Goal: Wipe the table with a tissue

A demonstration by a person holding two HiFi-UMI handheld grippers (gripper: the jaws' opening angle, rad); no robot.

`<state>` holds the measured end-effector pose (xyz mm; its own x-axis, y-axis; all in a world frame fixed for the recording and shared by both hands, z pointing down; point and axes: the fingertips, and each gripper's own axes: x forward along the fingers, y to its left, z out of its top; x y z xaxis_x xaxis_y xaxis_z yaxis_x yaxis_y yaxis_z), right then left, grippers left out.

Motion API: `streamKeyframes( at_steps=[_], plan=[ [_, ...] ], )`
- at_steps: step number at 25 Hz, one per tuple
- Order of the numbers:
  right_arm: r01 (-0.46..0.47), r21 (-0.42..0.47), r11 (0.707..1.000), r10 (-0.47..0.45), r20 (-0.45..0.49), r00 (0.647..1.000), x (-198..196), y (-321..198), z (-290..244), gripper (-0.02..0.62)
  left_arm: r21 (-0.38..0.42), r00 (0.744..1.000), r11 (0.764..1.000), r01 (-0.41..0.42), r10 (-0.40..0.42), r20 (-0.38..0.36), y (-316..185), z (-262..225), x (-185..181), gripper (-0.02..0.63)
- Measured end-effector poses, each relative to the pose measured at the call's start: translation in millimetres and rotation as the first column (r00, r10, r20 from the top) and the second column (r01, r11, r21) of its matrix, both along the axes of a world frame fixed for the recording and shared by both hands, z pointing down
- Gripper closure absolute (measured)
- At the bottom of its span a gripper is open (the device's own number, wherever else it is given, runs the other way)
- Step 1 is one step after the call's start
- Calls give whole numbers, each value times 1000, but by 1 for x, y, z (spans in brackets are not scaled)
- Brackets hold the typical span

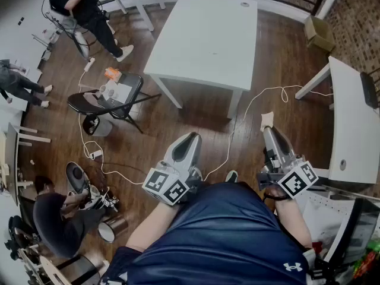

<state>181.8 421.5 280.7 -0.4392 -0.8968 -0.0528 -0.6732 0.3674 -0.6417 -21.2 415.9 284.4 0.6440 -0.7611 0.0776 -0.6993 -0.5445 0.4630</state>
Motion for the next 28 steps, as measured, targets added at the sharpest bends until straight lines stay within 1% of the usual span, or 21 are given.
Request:
streamKeyframes(
  at_steps=[4,6,8,10,13,15,17,19,22,26,28],
  plan=[
    [-8,2,1000,8,-54,998,29,70,-75,551,21,1000,1000,-9,9,-20,69,-77,31,563],
    [-15,14,1000,16,-86,996,45,86,-104,551,44,999,999,-16,18,-36,82,-107,48,563],
    [-19,20,1000,22,-117,993,56,83,-117,551,57,999,998,-17,19,-40,77,-122,57,563],
    [-8,5,1000,9,-134,991,58,58,-108,551,47,1000,999,3,-2,-24,54,-117,54,563],
    [17,-43,999,-22,-127,992,52,-3,-68,551,5,999,999,49,-49,7,0,-79,36,563],
    [13,-64,998,-21,-129,991,48,-42,-42,551,-10,998,998,58,-58,7,-41,-52,27,563],
    [1,-70,998,-10,-133,991,42,-70,-21,551,-10,998,998,55,-55,2,-73,-31,19,563],
    [-21,-66,998,11,-141,990,36,-83,-6,551,-3,999,999,44,-44,-2,-95,-20,11,563],
    [-66,-74,995,52,-174,983,35,-97,-4,551,1,1000,1000,18,-18,-21,-122,-15,4,563],
    [-144,-134,980,113,-217,970,44,-136,-12,551,-52,999,998,-33,32,-18,-176,-10,6,563],
    [-178,-165,970,138,-233,963,44,-170,-10,551,-64,998,996,-66,66,-5,-214,-10,6,563]
  ],
)
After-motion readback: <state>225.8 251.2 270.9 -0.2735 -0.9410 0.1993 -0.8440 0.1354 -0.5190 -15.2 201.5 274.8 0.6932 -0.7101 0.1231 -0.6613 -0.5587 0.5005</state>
